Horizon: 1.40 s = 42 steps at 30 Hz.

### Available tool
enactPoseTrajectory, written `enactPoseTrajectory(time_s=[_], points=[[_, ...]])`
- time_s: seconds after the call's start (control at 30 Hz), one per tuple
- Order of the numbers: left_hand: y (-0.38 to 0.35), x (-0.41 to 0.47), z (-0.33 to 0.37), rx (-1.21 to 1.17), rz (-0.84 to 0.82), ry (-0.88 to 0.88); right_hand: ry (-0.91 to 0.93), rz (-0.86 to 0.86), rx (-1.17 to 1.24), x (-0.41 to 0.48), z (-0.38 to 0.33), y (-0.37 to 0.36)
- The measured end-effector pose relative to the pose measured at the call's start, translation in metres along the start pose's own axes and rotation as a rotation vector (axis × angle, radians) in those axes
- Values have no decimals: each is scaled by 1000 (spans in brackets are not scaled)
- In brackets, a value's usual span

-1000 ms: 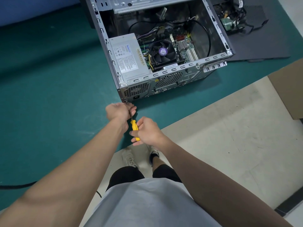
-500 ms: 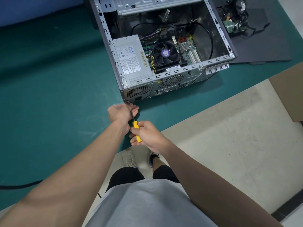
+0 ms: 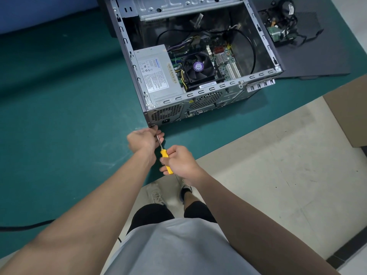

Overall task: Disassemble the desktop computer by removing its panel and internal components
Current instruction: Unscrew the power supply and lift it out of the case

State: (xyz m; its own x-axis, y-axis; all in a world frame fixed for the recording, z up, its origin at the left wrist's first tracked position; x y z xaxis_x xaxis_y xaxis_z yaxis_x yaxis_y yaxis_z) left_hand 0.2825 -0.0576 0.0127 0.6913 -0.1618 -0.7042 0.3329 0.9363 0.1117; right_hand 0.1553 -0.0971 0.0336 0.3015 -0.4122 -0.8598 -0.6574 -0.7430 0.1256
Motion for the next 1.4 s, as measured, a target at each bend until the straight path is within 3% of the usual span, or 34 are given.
enactPoseTrajectory(time_s=[0.23, 0.33, 0.47, 0.6, 0.83, 0.97, 1.1, 1.2, 1.3, 1.4], points=[[-2, -2, 8, 156, -94, -115, -20, 183, -497, 2, 11, 39], [-14, -17, 24, 372, -233, -330, 17, 366, -393, -8, 3, 73], [-55, -70, 65, 757, -474, -841, 228, 587, -66, -38, -41, 117], [-93, -122, 103, 788, -606, -1170, 378, 550, 40, -65, -85, 138], [-137, -177, 143, 832, -712, -1586, 420, 611, 16, -100, -118, 185], [-172, -188, 165, 790, -787, -1575, 490, 768, -68, -121, -146, 234], [-198, -160, 211, 729, -503, -1483, 550, 880, -31, -123, -184, 311], [-213, -115, 231, 877, -278, -1335, 506, 889, -119, -84, -210, 362], [-229, -74, 240, 1027, -176, -1210, 407, 865, -257, -23, -227, 394], [-244, -48, 251, 1117, -121, -1211, 338, 830, -417, 34, -237, 407]])
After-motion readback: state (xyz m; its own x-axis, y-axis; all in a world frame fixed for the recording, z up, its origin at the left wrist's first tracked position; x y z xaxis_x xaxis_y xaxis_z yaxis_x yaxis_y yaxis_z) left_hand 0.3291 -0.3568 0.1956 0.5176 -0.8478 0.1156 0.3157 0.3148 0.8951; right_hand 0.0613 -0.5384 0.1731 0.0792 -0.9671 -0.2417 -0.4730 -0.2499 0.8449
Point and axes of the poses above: each hand's wrist, its own x-axis towards the middle knuckle, its own y-axis out of the back of the hand, z = x × y, the point moved 9 cm from there along x, towards the middle knuckle, and after that the axes turned 7 degrees about -y, right-handed, at the moved point
